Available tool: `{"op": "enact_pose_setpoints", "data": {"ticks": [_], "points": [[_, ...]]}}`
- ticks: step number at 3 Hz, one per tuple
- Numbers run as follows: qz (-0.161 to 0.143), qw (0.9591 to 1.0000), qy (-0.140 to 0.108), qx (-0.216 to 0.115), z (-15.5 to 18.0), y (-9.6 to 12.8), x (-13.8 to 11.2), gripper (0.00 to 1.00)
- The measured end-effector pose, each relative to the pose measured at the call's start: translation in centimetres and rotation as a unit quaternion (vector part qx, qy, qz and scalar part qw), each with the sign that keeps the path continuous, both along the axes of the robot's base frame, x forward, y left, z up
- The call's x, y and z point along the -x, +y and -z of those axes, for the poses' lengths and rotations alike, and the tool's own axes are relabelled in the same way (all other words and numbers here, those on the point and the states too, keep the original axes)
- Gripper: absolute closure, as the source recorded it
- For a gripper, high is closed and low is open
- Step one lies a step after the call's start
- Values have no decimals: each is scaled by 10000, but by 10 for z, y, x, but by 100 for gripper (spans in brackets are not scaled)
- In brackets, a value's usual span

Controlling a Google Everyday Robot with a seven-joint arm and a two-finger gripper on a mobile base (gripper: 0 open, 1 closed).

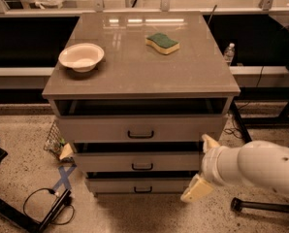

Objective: Open middle drawer

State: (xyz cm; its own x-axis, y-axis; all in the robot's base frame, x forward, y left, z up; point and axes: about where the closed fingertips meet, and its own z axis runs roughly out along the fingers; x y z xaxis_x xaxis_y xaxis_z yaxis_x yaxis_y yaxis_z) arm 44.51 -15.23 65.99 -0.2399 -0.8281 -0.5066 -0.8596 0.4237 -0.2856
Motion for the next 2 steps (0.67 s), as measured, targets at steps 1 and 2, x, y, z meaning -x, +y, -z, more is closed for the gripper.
{"op": "enact_pose_setpoints", "data": {"ticks": [1,2], "points": [[-9,9999,120,-35,53,-1,-10,0],[36,9995,308,95,112,-17,-31,0]]}}
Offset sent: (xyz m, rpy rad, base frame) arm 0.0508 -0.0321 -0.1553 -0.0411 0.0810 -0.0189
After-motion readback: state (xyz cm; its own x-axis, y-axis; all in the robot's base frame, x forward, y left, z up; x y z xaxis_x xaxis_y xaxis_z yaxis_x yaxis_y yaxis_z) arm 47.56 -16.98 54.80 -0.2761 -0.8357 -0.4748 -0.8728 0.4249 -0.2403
